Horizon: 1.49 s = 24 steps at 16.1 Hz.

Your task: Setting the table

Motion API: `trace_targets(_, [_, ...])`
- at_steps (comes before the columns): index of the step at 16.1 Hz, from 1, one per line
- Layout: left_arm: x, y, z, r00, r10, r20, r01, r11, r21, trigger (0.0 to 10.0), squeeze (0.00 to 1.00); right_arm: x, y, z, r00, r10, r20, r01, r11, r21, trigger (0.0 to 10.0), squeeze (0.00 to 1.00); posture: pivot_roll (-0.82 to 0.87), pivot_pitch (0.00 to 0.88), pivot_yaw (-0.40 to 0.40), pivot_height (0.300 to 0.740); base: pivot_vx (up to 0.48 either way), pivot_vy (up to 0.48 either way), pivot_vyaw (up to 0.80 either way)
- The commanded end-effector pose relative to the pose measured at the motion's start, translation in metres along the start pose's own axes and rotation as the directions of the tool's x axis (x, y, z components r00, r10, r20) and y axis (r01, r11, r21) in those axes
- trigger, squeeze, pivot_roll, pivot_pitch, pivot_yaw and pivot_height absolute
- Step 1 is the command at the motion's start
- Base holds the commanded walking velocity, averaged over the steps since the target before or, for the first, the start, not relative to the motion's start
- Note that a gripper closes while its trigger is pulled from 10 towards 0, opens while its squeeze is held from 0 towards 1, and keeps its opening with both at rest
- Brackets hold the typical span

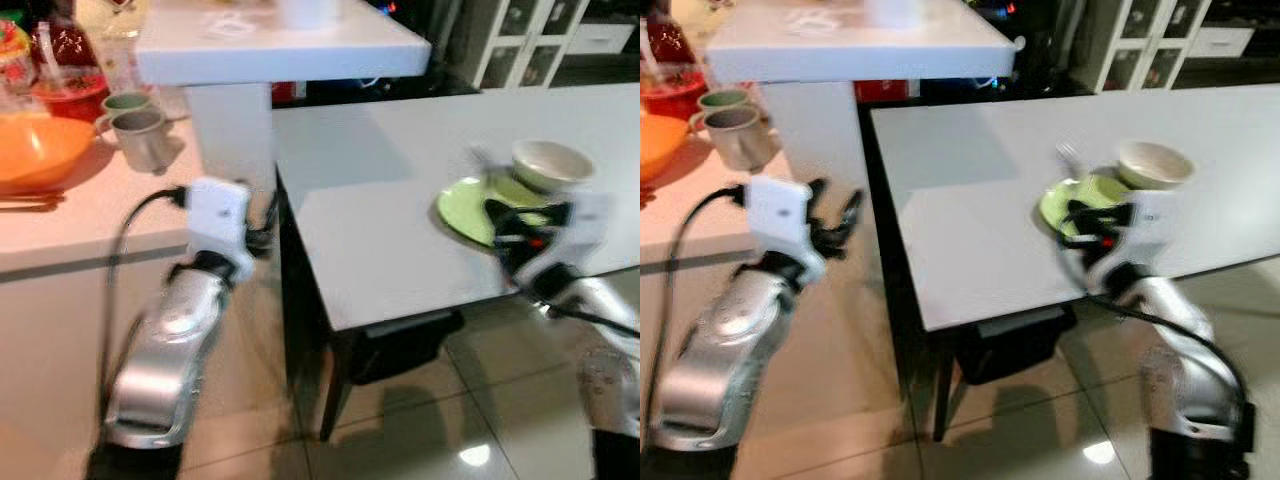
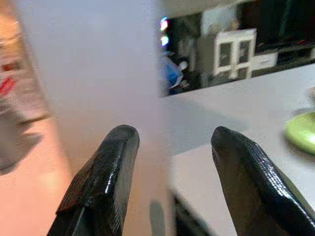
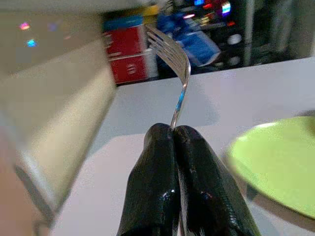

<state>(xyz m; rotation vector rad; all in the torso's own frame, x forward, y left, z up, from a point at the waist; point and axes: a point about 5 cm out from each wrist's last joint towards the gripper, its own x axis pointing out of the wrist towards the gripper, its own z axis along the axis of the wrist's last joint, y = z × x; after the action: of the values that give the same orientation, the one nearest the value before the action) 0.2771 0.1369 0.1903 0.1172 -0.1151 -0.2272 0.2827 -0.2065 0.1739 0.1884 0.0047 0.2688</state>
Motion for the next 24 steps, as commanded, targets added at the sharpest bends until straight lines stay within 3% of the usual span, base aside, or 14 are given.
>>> trace_targets(1, [0.002, -0.011, 0.002, 0.998, -0.058, 0.005, 0.058, 0.998, -0.017, 10.0, 0.00, -0.004, -0.008, 0.007, 0.999, -0.037, 0.023, 0.038, 0.999, -0.034, 10.0, 0.00, 0.03, 0.000, -0.025, 0.740, 0.341, 0.000, 0.00])
trace_targets(10, [-0.003, -0.025, -0.001, 0.984, -0.178, -0.018, 0.177, 0.984, -0.031, 10.0, 0.00, 0.000, -0.013, 0.001, 0.996, -0.090, -0.012, 0.088, 0.989, -0.116, 10.0, 0.00, 0.03, 0.000, -0.019, 0.740, 0.335, 0.000, 0.00])
trace_targets(15, [-0.016, -0.040, 0.000, 0.946, -0.322, -0.022, 0.321, 0.946, -0.054, 10.0, 0.00, 0.001, -0.009, -0.001, 0.996, -0.087, -0.020, 0.084, 0.987, -0.138, 10.0, 0.00, 0.04, 0.000, -0.019, 0.740, 0.000, 0.000, 0.00])
trace_targets(24, [-0.035, -0.044, -0.001, 0.926, -0.374, -0.054, 0.370, 0.927, -0.067, 10.0, 0.00, 0.020, -0.020, -0.018, 0.983, -0.170, -0.073, 0.139, 0.939, -0.314, 10.0, 0.00, 0.06, 0.098, 0.003, 0.740, 0.000, 0.000, 0.00])
